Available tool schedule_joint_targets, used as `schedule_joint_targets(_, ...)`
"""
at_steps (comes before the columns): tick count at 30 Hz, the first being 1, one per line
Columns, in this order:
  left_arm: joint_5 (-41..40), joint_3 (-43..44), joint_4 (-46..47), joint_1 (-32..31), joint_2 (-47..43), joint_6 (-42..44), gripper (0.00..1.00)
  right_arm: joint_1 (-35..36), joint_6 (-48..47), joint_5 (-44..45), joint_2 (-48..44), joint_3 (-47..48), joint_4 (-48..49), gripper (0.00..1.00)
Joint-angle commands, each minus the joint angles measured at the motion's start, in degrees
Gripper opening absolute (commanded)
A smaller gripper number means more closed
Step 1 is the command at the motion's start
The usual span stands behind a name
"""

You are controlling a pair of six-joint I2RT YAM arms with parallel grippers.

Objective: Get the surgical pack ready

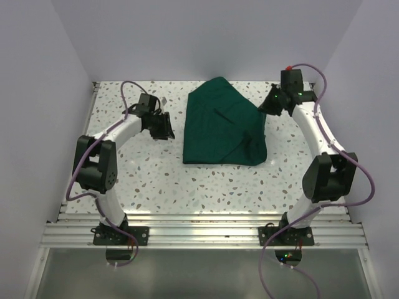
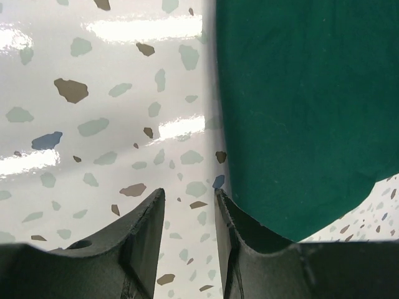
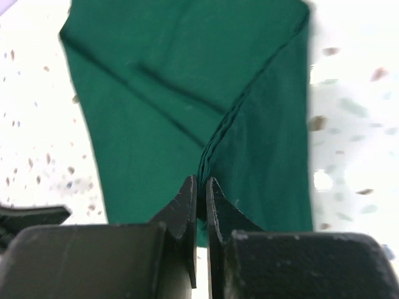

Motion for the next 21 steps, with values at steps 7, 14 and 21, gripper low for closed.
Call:
schedule_joint_targets(7,3.04,-2.66,6.55,-0.15,1.56,-4.08,0.41,13.26,4.33,-3.42,11.49,15.92,-3.4,0.0)
schedule_joint_targets(14,3.48,-4.51,8.13,-0.24,1.29,-6.81,0.41,18.81,5.83,-5.79,19.05,23.66,-2.52,0.0)
schedule_joint_targets(21,4.36,-5.56,9.19,-0.76,1.99,-8.66,0.41,22.42,7.59,-7.91,24.42,28.58,-1.55,0.0)
